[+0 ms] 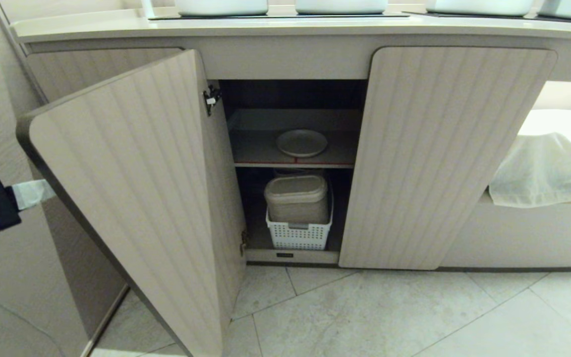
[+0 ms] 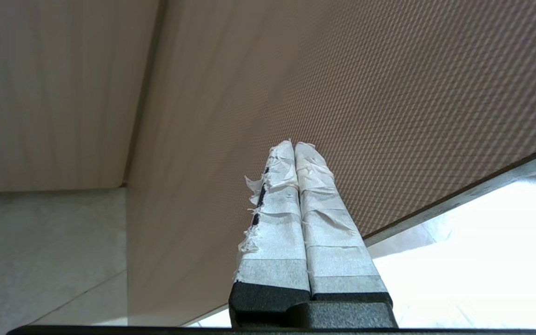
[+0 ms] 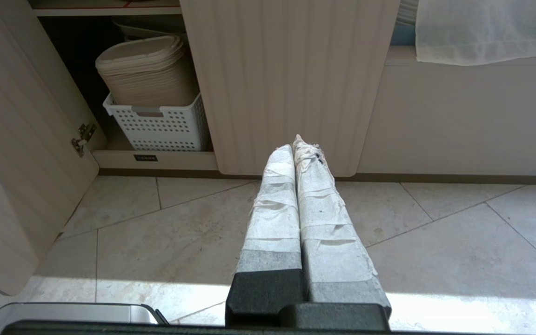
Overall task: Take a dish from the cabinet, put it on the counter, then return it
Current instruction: Close the cabinet door
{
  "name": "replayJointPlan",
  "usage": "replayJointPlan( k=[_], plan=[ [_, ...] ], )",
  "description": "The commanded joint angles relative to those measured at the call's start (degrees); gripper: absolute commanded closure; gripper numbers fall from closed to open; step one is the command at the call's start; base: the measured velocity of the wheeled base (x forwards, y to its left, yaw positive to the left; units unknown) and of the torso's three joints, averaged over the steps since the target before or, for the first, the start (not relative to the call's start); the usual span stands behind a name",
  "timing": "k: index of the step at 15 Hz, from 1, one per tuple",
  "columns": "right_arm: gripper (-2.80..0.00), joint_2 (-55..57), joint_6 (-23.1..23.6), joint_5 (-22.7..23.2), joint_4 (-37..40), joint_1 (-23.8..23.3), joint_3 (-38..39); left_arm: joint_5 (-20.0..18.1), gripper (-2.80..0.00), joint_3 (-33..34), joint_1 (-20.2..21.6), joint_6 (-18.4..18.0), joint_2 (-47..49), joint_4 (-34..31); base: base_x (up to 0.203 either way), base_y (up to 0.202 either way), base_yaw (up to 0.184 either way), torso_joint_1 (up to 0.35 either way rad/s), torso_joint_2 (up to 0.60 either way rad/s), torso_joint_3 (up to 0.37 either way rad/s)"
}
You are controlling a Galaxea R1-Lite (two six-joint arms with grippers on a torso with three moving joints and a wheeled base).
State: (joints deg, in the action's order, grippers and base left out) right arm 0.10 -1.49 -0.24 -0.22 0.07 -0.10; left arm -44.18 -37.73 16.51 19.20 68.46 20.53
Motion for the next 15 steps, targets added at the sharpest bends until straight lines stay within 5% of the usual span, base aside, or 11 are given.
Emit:
replayJointPlan(
  k=[1,15],
  plan=[
    [0.00,0.0,0.0,0.0,0.0,0.0,0.0,-0.3,0.00,-0.1,-0.9,0.1,-0.4,0.1,0.000,0.000,0.000,0.000,0.00,0.000],
    [0.00,0.0,0.0,0.0,0.0,0.0,0.0,2.5,0.00,0.6,-14.2,0.1,-5.9,-0.2,0.000,0.000,0.000,0.000,0.00,0.000]
  ],
)
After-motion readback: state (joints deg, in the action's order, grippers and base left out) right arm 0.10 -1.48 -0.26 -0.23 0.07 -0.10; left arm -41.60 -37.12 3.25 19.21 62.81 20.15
